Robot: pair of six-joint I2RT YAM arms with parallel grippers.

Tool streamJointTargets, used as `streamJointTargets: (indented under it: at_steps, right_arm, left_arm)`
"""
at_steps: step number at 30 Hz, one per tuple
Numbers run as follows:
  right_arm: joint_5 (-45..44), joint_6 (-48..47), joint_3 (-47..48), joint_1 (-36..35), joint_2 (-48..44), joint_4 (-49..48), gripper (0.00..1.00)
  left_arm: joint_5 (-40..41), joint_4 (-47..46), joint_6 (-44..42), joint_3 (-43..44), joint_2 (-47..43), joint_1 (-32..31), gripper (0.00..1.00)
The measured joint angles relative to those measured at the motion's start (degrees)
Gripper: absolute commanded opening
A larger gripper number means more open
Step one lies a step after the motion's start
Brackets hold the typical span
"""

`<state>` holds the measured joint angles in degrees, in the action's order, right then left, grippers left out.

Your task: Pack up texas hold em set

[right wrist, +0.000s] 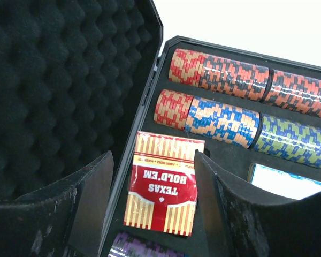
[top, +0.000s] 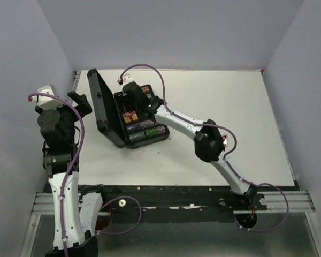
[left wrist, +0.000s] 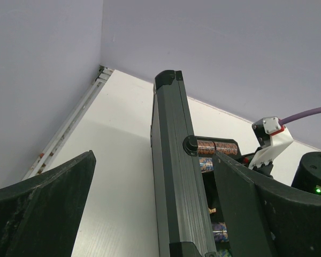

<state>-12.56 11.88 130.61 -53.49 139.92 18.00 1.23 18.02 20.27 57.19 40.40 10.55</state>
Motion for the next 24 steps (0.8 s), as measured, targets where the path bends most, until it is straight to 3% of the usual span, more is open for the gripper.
streamJointTargets:
  at_steps: [10,15,24]
  right_arm:
    - [0.28,-3.91,1.11,0.35,5.73,-1.16,0.74]
    - [-0.39,-4.94,1.55,0.24,6.03,-1.18,0.65]
    - [-6.86,-4.39,5.33,-0.63,8.39,1.03,0.63]
  left_arm:
    - [-0.02,-0.02,0.00,0.00,0.11,0.00,0.99]
    - [-0.02,0.00,0.15,-0.02,0.39,0.00,0.99]
    - [-0.04,0.00,0.35,-0.04,0.44,0.00,0.99]
